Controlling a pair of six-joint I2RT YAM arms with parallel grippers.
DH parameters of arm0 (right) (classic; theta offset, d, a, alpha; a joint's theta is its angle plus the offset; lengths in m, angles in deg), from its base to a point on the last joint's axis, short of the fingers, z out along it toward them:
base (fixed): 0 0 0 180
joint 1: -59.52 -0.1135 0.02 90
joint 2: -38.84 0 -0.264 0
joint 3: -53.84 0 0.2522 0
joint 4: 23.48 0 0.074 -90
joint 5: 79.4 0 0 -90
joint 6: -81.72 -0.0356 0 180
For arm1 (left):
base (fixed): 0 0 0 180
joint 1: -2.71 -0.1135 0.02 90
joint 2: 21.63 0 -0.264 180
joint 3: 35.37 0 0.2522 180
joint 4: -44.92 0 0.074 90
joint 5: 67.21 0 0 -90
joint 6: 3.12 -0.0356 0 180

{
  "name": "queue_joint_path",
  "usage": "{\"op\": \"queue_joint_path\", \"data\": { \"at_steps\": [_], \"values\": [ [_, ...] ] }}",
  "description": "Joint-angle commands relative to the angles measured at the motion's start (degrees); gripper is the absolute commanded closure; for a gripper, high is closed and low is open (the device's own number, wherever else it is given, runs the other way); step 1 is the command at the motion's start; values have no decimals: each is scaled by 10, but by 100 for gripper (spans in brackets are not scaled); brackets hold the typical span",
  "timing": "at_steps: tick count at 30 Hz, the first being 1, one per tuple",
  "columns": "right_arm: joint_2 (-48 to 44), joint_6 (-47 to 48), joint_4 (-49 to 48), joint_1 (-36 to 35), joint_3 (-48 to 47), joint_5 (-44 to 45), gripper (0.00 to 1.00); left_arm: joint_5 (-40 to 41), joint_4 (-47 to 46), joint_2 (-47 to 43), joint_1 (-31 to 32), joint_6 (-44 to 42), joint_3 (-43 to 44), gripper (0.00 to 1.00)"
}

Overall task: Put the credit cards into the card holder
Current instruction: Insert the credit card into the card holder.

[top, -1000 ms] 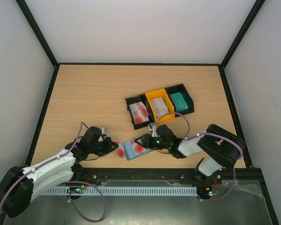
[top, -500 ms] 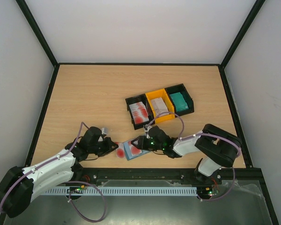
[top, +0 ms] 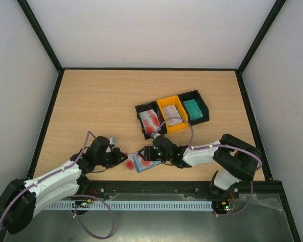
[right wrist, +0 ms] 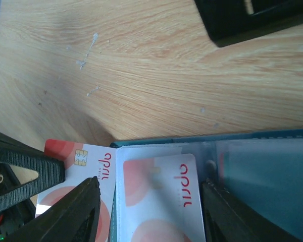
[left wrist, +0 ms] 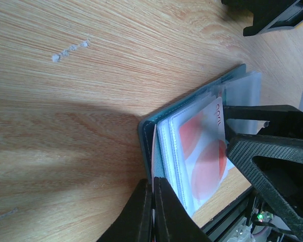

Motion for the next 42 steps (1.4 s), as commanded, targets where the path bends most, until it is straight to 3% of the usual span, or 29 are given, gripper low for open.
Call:
{"op": "queue_joint_path", "data": {
  "at_steps": [1,6,17,22,26,32,42],
  "values": [
    [-30,22,86,-4,-4,58,44,-2,9,-4,3,-9,6,97],
    [-49,7,103,-5,-6,73,40,-1,18,-9,3,-13,16,97],
    [-26,-16,133,-27,-29,42,55,-11,8,-4,3,-2,6,98],
    [-24,-70,105,-27,-42,16,55,-21,-28,5,5,23,-10,97],
    [-36,-92,119,-27,-47,48,53,-11,-27,6,7,21,-8,98],
    [-99,-55,237,-27,-58,138,50,23,29,6,7,-14,34,97],
    [-95,-37,320,-78,-68,118,51,6,143,-38,8,-20,47,98]
  ]
}}
